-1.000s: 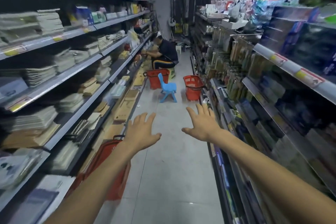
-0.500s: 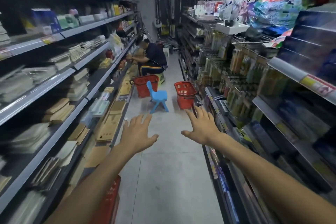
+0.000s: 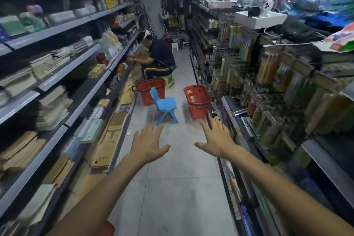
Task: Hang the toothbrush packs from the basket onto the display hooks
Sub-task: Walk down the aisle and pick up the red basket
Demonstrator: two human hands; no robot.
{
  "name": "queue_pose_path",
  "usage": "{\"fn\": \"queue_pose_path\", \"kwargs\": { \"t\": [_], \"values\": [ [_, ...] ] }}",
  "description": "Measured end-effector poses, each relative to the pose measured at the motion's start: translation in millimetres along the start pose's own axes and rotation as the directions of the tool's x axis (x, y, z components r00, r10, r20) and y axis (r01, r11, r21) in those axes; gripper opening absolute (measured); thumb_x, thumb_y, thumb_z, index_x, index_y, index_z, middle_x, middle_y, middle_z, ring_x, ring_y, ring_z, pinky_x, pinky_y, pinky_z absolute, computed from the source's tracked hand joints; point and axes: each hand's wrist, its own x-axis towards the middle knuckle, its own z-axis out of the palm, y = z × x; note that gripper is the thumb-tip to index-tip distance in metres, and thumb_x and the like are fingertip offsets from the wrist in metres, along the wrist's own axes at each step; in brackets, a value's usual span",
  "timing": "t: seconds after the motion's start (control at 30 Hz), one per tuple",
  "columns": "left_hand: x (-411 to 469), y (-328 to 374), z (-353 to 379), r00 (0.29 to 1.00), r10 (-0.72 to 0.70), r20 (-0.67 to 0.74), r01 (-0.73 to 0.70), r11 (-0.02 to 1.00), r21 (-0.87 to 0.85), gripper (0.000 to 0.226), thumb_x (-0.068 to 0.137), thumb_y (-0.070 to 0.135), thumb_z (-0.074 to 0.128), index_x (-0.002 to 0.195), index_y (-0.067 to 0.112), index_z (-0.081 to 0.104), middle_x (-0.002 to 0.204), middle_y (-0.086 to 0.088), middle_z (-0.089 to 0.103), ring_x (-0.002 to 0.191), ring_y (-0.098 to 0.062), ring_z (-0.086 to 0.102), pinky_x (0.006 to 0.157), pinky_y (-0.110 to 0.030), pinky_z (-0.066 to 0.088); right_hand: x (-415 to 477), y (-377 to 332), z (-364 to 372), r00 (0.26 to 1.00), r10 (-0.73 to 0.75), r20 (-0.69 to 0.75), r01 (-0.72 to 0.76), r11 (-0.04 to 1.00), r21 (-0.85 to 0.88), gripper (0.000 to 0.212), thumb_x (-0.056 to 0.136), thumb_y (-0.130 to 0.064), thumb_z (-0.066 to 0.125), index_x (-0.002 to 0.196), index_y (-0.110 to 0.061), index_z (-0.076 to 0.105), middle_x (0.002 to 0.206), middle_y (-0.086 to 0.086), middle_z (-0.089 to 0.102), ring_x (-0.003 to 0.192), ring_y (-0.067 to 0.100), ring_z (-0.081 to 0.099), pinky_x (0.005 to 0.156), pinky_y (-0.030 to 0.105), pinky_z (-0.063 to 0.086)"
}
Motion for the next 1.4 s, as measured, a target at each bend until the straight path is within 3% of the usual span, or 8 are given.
{"fn": "queue_pose_path", "kwargs": {
  "t": [0.13, 0.37, 0.6, 0.8, 0.93, 1.13, 1.27, 1.4],
  "values": [
    [65, -10, 13, 0.999, -0.001, 0.042, 0.001, 1.0, 0.002, 0.093, 0.09, 0.071, 0.051, 0.165, 0.035, 0.007, 0.171, -0.011, 0.018, 0.157, -0.032, 0.016, 0.125, -0.061, 0.017, 66, 15, 12, 1.0, 0.003, 0.013, -0.003, 1.0, 0.008, 0.096, 0.092, -0.067, 0.057, 0.164, -0.025, 0.01, 0.168, 0.019, 0.016, 0.157, 0.038, 0.01, 0.125, 0.053, 0.017],
    [188, -55, 48, 0.991, -0.044, 0.129, 0.038, 0.998, 0.045, 0.094, 0.09, 0.075, 0.048, 0.165, 0.037, 0.006, 0.173, -0.011, 0.007, 0.16, -0.034, 0.004, 0.125, -0.064, 0.01, 209, 24, 47, 0.994, -0.01, 0.108, 0.01, 1.0, -0.003, 0.093, 0.093, -0.068, 0.055, 0.164, -0.025, 0.013, 0.171, 0.019, 0.009, 0.159, 0.037, 0.004, 0.127, 0.053, 0.009],
    [341, -122, 49, 0.987, -0.044, 0.153, 0.039, 0.999, 0.03, 0.094, 0.09, 0.076, 0.047, 0.165, 0.033, 0.01, 0.172, -0.012, 0.011, 0.159, -0.035, 0.005, 0.125, -0.064, 0.009, 359, 18, 52, 0.996, 0.04, 0.077, -0.044, 0.998, 0.046, 0.09, 0.091, -0.066, 0.058, 0.162, -0.028, 0.018, 0.169, 0.016, 0.017, 0.157, 0.035, 0.013, 0.126, 0.052, 0.014],
    [462, -155, 30, 0.988, 0.013, 0.152, -0.016, 1.0, 0.016, 0.095, 0.09, 0.075, 0.048, 0.166, 0.034, 0.009, 0.173, -0.012, 0.009, 0.16, -0.034, 0.006, 0.125, -0.062, 0.013, 476, 12, 44, 0.994, 0.072, 0.087, -0.074, 0.997, 0.021, 0.093, 0.092, -0.068, 0.055, 0.164, -0.024, 0.016, 0.171, 0.018, 0.012, 0.159, 0.037, 0.006, 0.126, 0.052, 0.011],
    [549, -165, 27, 0.991, 0.063, 0.119, -0.065, 0.998, 0.011, 0.09, 0.091, 0.073, 0.048, 0.164, 0.034, 0.014, 0.171, -0.01, 0.017, 0.158, -0.033, 0.015, 0.123, -0.06, 0.021, 547, 20, 45, 0.992, 0.082, 0.098, -0.085, 0.996, 0.027, 0.092, 0.093, -0.067, 0.055, 0.164, -0.024, 0.014, 0.17, 0.017, 0.011, 0.158, 0.038, 0.006, 0.126, 0.052, 0.011],
    [700, -170, 36, 0.99, 0.086, 0.109, -0.087, 0.996, -0.002, 0.083, 0.089, 0.068, 0.05, 0.159, 0.03, 0.028, 0.161, -0.009, 0.037, 0.142, -0.032, 0.044, 0.108, -0.051, 0.045, 678, 60, 56, 0.986, 0.128, 0.103, -0.133, 0.99, 0.051, 0.092, 0.093, -0.067, 0.055, 0.163, -0.024, 0.015, 0.17, 0.018, 0.01, 0.158, 0.038, 0.007, 0.127, 0.052, 0.012],
    [800, -162, 31, 0.978, 0.144, 0.151, -0.15, 0.988, 0.028, 0.085, 0.089, 0.069, 0.052, 0.161, 0.029, 0.028, 0.164, -0.013, 0.033, 0.148, -0.034, 0.037, 0.115, -0.053, 0.039, 767, 91, 48, 0.976, 0.18, 0.123, -0.19, 0.979, 0.079, 0.093, 0.093, -0.065, 0.056, 0.164, -0.022, 0.015, 0.169, 0.02, 0.01, 0.158, 0.039, 0.006, 0.128, 0.052, 0.011],
    [887, -151, 18, 0.966, 0.213, 0.148, -0.222, 0.974, 0.049, 0.086, 0.091, 0.072, 0.049, 0.163, 0.032, 0.023, 0.17, -0.011, 0.02, 0.157, -0.031, 0.02, 0.123, -0.06, 0.022, 844, 115, 31, 0.97, 0.216, 0.111, -0.225, 0.972, 0.075, 0.093, 0.093, -0.063, 0.058, 0.164, -0.024, 0.013, 0.169, 0.02, 0.012, 0.158, 0.038, 0.008, 0.128, 0.051, 0.01]
  ]
}}
